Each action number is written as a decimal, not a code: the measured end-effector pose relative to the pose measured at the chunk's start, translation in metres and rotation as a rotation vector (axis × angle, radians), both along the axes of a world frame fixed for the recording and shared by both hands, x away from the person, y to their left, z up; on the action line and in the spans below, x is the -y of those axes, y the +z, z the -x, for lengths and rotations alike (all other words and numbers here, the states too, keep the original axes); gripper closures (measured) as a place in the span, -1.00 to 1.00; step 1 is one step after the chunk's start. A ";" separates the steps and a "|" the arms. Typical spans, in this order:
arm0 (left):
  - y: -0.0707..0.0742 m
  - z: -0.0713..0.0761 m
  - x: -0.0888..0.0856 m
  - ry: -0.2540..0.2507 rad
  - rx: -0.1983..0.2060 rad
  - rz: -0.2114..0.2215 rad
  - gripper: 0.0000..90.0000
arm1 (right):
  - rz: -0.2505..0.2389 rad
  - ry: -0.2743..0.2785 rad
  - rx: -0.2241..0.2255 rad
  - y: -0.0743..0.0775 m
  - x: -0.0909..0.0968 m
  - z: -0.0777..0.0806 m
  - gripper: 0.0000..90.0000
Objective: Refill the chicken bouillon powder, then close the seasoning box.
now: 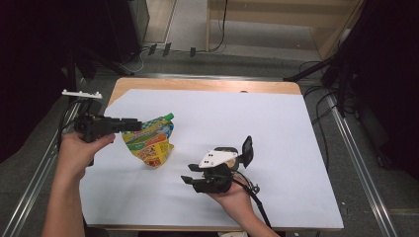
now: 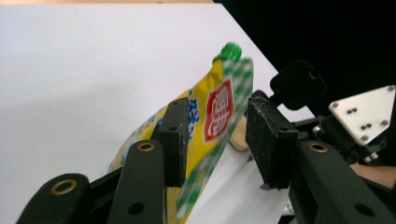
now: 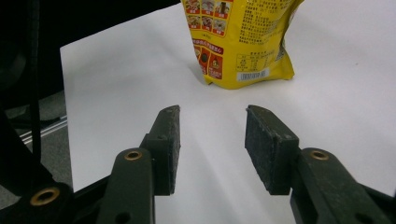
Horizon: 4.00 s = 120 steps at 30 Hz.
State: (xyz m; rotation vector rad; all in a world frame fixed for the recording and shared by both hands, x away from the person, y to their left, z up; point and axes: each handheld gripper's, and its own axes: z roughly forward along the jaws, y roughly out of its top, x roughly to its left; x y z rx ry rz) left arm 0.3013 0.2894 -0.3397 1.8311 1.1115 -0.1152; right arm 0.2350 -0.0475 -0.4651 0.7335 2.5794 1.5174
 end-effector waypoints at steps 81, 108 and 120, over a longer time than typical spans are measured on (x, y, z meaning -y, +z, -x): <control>-0.048 -0.043 -0.005 0.021 -0.026 -0.089 0.06 | -0.011 -0.133 -0.055 0.086 0.117 -0.019 1.00; -0.051 -0.043 -0.005 0.028 -0.032 -0.094 0.03 | -0.014 -0.302 -0.095 0.073 0.174 -0.043 1.00; -0.051 -0.043 -0.006 0.028 -0.032 -0.093 0.03 | -0.001 -0.302 -0.137 0.045 0.167 -0.053 1.00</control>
